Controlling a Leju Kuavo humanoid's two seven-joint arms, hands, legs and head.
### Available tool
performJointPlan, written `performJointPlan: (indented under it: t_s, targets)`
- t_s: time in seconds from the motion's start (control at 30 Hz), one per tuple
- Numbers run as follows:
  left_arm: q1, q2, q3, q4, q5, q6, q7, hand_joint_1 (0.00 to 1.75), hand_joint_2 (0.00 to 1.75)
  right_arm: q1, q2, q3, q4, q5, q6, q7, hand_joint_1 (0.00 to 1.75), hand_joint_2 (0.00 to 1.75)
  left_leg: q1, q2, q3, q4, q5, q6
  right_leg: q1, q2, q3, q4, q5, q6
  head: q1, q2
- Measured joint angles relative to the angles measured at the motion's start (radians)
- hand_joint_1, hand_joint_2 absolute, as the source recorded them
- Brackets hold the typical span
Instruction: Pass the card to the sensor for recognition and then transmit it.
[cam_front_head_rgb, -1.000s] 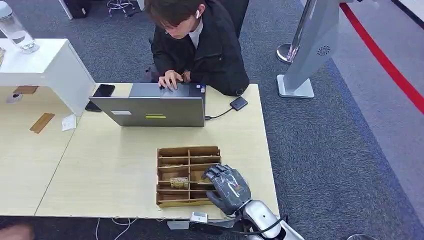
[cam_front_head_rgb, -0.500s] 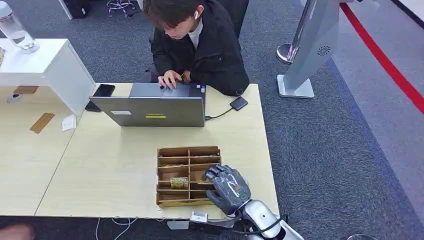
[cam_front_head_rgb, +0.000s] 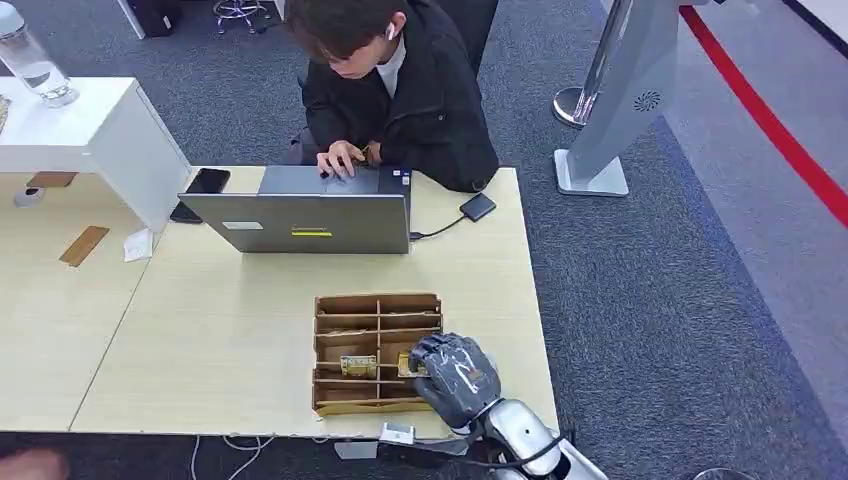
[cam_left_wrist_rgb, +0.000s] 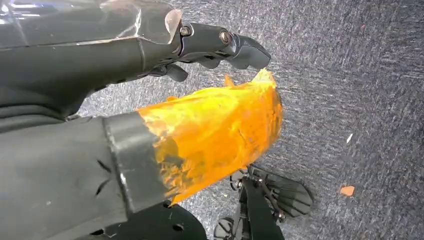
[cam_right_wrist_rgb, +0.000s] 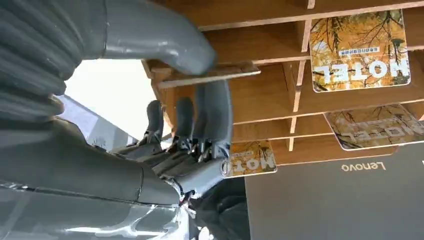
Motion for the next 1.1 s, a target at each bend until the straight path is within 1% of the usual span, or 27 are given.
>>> performJointPlan:
  t_s: [0.07, 0.1, 0.17, 0.3, 0.33, 0.37, 0.4, 0.43, 0.53, 0.63, 1.1]
  targets:
    - [0.000, 0.000, 0.000, 0.000, 0.000, 0.000, 0.000, 0.00, 0.00, -0.002, 0.000, 0.000, 0.000, 0.000, 0.000, 0.000, 1.73, 1.75, 0.000, 0.000, 0.000, 0.000, 0.000, 0.000, 0.000, 0.000, 0.000, 0.000, 0.000, 0.000, 0.000, 0.000]
    - [0.000, 0.000, 0.000, 0.000, 0.000, 0.000, 0.000, 0.00, 0.00, -0.003, 0.002, 0.000, 0.000, 0.000, 0.000, 0.000, 1.69, 1.75, 0.000, 0.000, 0.000, 0.000, 0.000, 0.000, 0.000, 0.000, 0.000, 0.000, 0.000, 0.000, 0.000, 0.000]
    - [0.000, 0.000, 0.000, 0.000, 0.000, 0.000, 0.000, 0.00, 0.00, -0.005, 0.003, -0.001, 0.000, 0.000, 0.000, 0.000, 1.71, 1.75, 0.000, 0.000, 0.000, 0.000, 0.000, 0.000, 0.000, 0.000, 0.000, 0.000, 0.000, 0.000, 0.000, 0.000]
    - [0.000, 0.000, 0.000, 0.000, 0.000, 0.000, 0.000, 0.00, 0.00, -0.007, 0.003, -0.001, 0.000, 0.000, 0.000, 0.000, 1.69, 1.75, 0.000, 0.000, 0.000, 0.000, 0.000, 0.000, 0.000, 0.000, 0.000, 0.000, 0.000, 0.000, 0.000, 0.000]
    - [0.000, 0.000, 0.000, 0.000, 0.000, 0.000, 0.000, 0.00, 0.00, -0.007, 0.003, -0.001, 0.000, 0.000, 0.000, 0.000, 1.73, 1.75, 0.000, 0.000, 0.000, 0.000, 0.000, 0.000, 0.000, 0.000, 0.000, 0.000, 0.000, 0.000, 0.000, 0.000]
    - [0.000, 0.000, 0.000, 0.000, 0.000, 0.000, 0.000, 0.00, 0.00, -0.007, 0.003, -0.001, 0.000, 0.000, 0.000, 0.000, 1.69, 1.75, 0.000, 0.000, 0.000, 0.000, 0.000, 0.000, 0.000, 0.000, 0.000, 0.000, 0.000, 0.000, 0.000, 0.000]
    - [0.000, 0.000, 0.000, 0.000, 0.000, 0.000, 0.000, 0.00, 0.00, -0.007, 0.003, -0.001, 0.000, 0.000, 0.000, 0.000, 1.73, 1.75, 0.000, 0.000, 0.000, 0.000, 0.000, 0.000, 0.000, 0.000, 0.000, 0.000, 0.000, 0.000, 0.000, 0.000]
    - [0.000, 0.000, 0.000, 0.000, 0.000, 0.000, 0.000, 0.00, 0.00, -0.007, 0.003, -0.001, 0.000, 0.000, 0.000, 0.000, 1.73, 1.75, 0.000, 0.000, 0.000, 0.000, 0.000, 0.000, 0.000, 0.000, 0.000, 0.000, 0.000, 0.000, 0.000, 0.000]
    - [0.000, 0.000, 0.000, 0.000, -0.002, 0.000, 0.000, 0.00, 0.00, -0.007, 0.003, -0.001, 0.000, 0.000, 0.000, 0.000, 1.68, 1.75, 0.000, 0.000, 0.000, 0.000, 0.000, 0.000, 0.000, 0.000, 0.000, 0.000, 0.000, 0.000, 0.000, 0.000]
    - [0.000, 0.000, 0.000, 0.000, -0.006, -0.001, 0.000, 0.00, 0.00, -0.007, 0.005, -0.001, 0.000, 0.000, 0.000, 0.000, 1.73, 1.75, 0.000, 0.000, 0.000, 0.000, 0.000, 0.000, 0.000, 0.000, 0.000, 0.000, 0.000, 0.000, 0.000, 0.000]
    - [0.000, -0.001, 0.003, -0.001, -0.019, -0.003, 0.002, 0.00, 0.00, -0.006, 0.011, -0.001, 0.001, 0.011, -0.018, -0.004, 1.71, 1.75, 0.000, 0.000, 0.000, 0.000, 0.000, 0.000, 0.000, 0.000, 0.000, 0.000, 0.000, 0.000, 0.000, 0.000]
